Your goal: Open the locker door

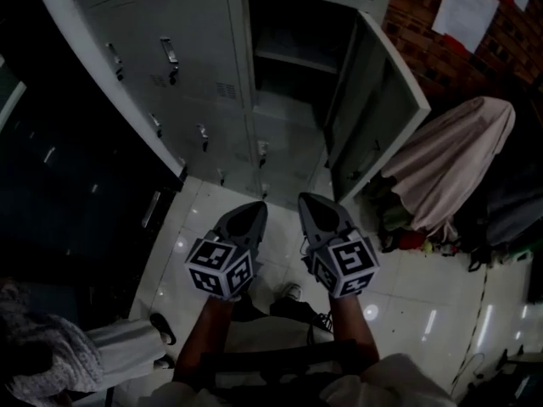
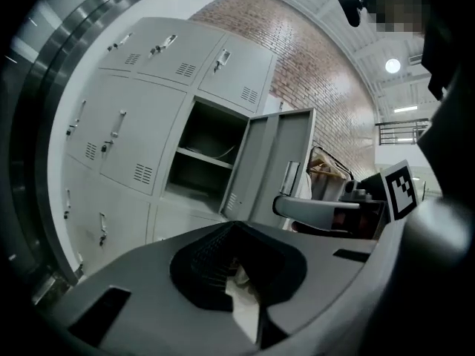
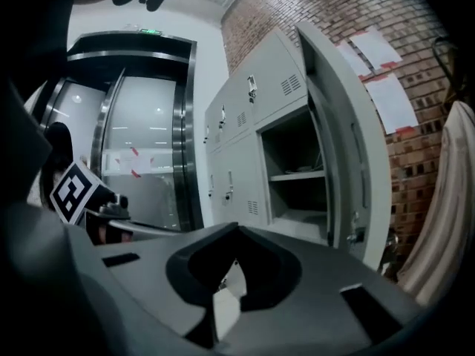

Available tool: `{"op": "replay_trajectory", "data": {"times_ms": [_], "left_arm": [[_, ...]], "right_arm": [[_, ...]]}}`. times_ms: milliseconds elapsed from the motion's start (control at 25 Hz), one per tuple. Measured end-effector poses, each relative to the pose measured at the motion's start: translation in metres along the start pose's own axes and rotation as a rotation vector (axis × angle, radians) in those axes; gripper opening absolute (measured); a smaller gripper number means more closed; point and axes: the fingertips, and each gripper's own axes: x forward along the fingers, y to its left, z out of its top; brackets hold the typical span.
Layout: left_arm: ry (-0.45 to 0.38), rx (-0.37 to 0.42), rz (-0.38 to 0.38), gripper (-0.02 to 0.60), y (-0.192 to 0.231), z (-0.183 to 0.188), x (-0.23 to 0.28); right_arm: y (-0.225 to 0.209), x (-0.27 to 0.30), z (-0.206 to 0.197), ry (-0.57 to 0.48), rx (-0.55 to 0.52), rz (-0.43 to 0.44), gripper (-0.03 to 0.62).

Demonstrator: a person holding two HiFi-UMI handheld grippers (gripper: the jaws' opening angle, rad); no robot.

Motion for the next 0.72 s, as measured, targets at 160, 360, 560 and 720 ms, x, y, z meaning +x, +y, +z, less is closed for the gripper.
{"op": "replay_trajectory", "data": {"times_ms": [160, 360, 560, 720], "left_arm": [[0.002, -0.01, 0.05, -0.008, 0.011, -0.008, -0.024], [-0.006, -0.006, 0.048, -0.008, 0.018, -0.009, -0.051], [-0.018, -0.009, 0.02, -0.008, 0.031, -0.006, -0.085], [-0.017, -0.005, -0.035, -0.008, 0.031, -0.012, -0.11]], "right_arm": [[0.021, 0.006, -0.006, 0.004, 0.012, 0.046, 0.005], [0.053, 0.006, -0.01, 0.007, 0.006, 0.054, 0.005], [0.091, 0.002, -0.012, 0.011, -0.011, 0.015, 0.005], [0.119, -0.01, -0.015, 0.011, -0.023, -0.041, 0.005]]}}
